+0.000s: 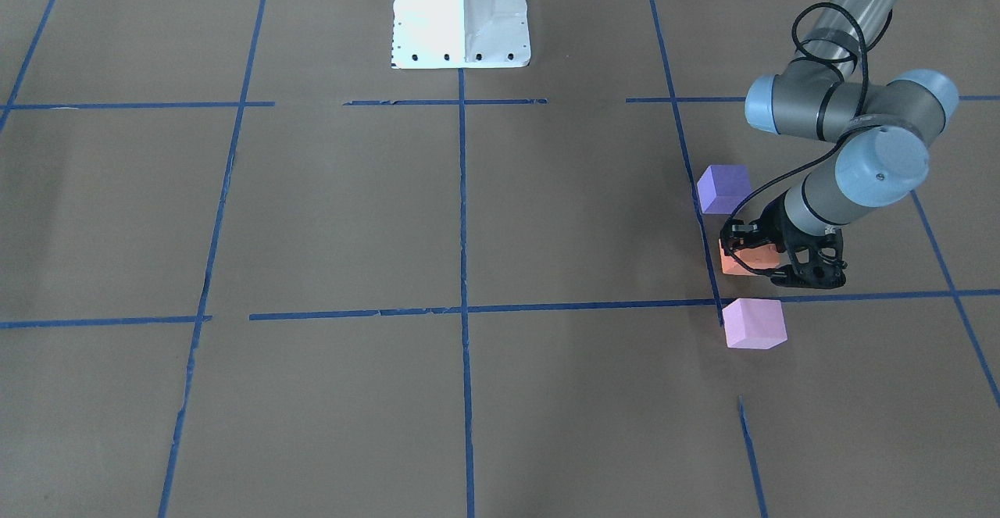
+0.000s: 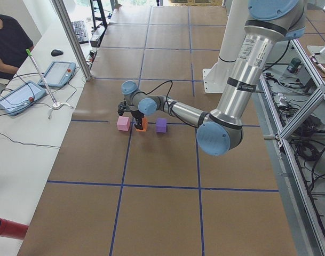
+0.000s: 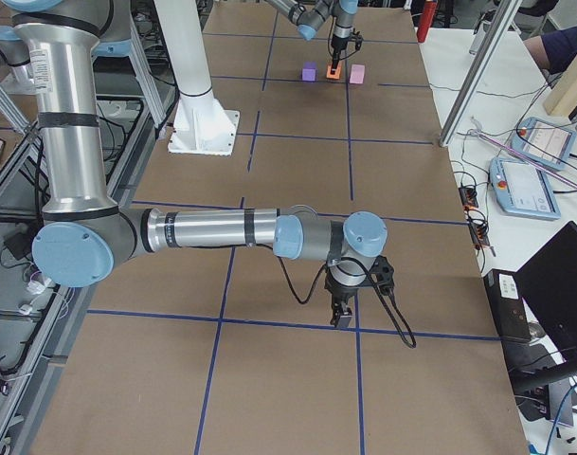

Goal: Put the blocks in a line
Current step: 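Carry the orange cube toward the gap between pink and purple cubes, then lower the orange cube in line between the pink and purple cubes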

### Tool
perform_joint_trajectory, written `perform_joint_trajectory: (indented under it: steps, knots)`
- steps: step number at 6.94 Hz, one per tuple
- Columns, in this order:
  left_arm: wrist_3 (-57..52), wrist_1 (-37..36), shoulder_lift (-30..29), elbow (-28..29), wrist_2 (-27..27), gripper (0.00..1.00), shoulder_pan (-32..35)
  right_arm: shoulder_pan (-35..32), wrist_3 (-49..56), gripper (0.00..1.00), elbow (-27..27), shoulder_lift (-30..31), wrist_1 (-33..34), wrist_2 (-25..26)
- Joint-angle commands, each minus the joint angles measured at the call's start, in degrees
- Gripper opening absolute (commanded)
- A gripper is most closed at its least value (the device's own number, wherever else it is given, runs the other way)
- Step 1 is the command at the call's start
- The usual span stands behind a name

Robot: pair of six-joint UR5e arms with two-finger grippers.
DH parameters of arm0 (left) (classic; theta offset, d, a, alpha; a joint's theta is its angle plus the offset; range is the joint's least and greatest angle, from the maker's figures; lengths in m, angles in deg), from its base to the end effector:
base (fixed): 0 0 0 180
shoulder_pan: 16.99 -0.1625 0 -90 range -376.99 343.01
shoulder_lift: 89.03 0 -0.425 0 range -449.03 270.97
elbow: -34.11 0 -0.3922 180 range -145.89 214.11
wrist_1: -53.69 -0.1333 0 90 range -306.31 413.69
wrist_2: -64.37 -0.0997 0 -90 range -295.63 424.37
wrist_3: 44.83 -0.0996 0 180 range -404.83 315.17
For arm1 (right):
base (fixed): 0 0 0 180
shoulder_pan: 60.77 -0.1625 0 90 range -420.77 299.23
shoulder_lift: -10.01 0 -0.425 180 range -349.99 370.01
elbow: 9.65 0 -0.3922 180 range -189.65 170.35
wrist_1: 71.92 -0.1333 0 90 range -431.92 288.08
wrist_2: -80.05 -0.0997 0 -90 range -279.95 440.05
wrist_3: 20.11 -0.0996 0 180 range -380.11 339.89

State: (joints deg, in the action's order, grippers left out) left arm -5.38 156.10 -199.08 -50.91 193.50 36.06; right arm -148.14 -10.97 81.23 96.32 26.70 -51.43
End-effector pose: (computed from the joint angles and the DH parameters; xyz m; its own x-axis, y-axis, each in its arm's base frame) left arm 0.3335 -0.5606 0.4823 0.6824 0.0893 -0.7255 -0.1291 0.9916 0.0006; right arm 0.0437 -0.5150 0.6368 0.7337 -0.1461 0.6635 0.1644 0.9858 0.0352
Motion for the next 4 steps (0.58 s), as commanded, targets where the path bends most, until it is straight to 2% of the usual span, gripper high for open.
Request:
perform_joint_trajectory:
  steps: [1, 4]
  knots:
    - [0.1, 0.7, -0.2, 0.8, 0.2, 0.29, -0.1, 0.0, 0.0, 1.0, 0.0, 0.0, 0.0, 0.0]
    - [0.1, 0.9, -0.3, 1.4, 0.1, 0.33, -0.2, 0.0, 0.0, 1.0, 0.0, 0.0, 0.0, 0.0]
